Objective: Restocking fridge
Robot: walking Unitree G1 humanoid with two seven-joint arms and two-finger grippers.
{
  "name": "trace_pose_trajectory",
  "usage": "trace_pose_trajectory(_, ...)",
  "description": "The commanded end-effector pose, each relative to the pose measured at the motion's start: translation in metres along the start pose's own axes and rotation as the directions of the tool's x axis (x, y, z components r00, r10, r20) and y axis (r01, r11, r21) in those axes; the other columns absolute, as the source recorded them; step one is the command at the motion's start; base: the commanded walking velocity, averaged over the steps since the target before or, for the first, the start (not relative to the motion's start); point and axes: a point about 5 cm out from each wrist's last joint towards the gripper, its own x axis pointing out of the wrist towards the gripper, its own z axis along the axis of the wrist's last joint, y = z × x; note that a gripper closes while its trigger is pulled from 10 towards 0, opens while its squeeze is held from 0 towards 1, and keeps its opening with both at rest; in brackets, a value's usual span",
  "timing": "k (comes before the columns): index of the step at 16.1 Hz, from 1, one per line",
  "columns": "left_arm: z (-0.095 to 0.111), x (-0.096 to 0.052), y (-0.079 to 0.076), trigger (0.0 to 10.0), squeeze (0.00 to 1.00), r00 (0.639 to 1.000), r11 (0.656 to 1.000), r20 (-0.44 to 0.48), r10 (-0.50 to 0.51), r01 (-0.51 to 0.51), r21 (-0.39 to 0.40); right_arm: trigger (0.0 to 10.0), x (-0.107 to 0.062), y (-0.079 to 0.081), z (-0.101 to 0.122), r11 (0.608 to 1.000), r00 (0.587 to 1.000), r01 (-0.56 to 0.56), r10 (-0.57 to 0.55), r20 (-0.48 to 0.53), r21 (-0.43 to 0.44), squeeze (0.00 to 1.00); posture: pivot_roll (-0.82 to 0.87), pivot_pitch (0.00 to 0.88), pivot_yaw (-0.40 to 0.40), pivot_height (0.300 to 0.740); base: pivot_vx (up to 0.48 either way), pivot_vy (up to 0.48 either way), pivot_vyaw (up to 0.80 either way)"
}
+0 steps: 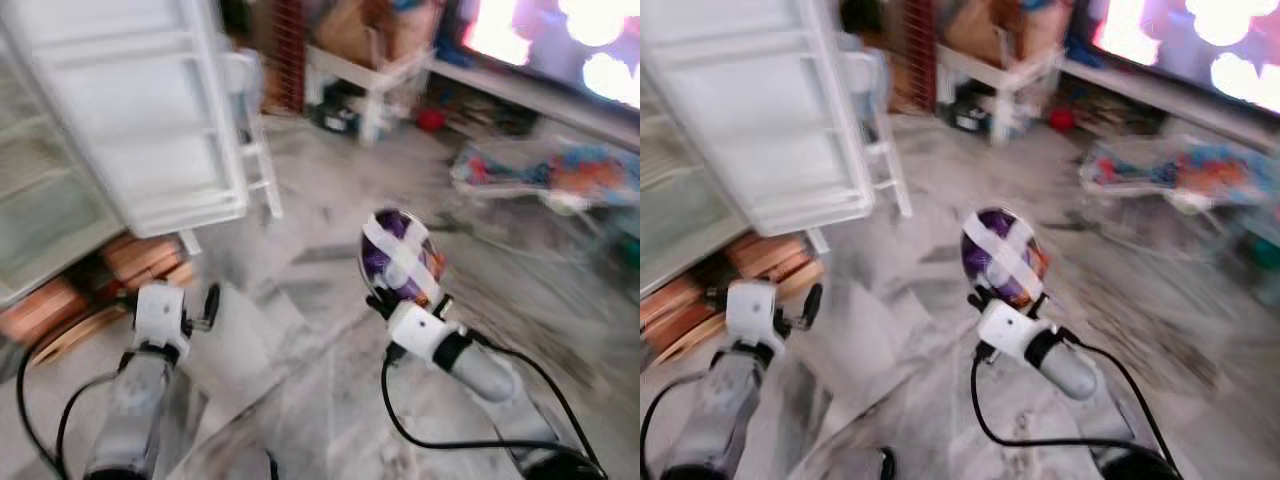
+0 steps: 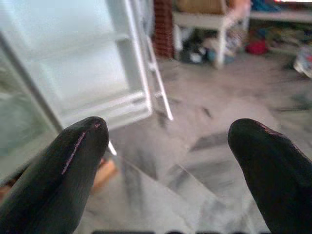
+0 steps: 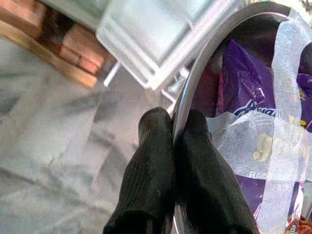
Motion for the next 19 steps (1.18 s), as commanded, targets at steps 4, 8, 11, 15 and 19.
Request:
trace_pose_trajectory(4,0.002,0.0027,-0.0061,10.0,0.0,1.0,1.0,0.007,-0.016,0.016,-0.014,10.0,-0.0032,-0.0025,-0.0033,0.999,1.0,-0.02,0.02,-0.01,-0.032,0.0,0.07,0.037,-0.019,0.74,0.0,0.0,0.78)
trace_pose_trajectory(8,0.0023,0.0023,-0.006,10.0,0.0,1.0,0.999,0.013,-0.016,0.017,-0.043,10.0,-0.0035,-0.0019,-0.0032,0.999,1.0,-0.026,0.026,-0.002,-0.032,0.0,0.07,0.046,-0.02,0.74,0.0,0.0,0.78)
trace_pose_trajectory(11,0.0019,0.0022,-0.007,10.0,0.0,1.0,0.999,0.015,-0.017,0.018,-0.047,10.0,-0.0035,-0.0013,-0.0029,0.999,0.999,-0.032,0.032,0.001,-0.035,0.0,0.06,0.049,-0.02,0.74,0.0,0.0,0.78)
trace_pose_trajectory(15,0.0018,0.0024,-0.009,10.0,0.0,1.0,0.998,0.015,-0.021,0.022,-0.054,10.0,-0.005,-0.0013,-0.004,0.999,0.999,-0.032,0.032,-0.001,-0.032,0.0,0.06,0.054,-0.02,0.74,0.0,0.0,0.78)
trace_pose_trajectory(19,0.0016,0.0024,-0.0125,10.0,0.0,1.0,0.996,0.01,-0.03,0.03,-0.079,10.0,-0.0057,-0.0016,-0.0073,1.0,1.0,-0.016,0.016,-0.014,-0.013,0.0,0.06,0.057,-0.021,0.74,0.0,0.0,0.54)
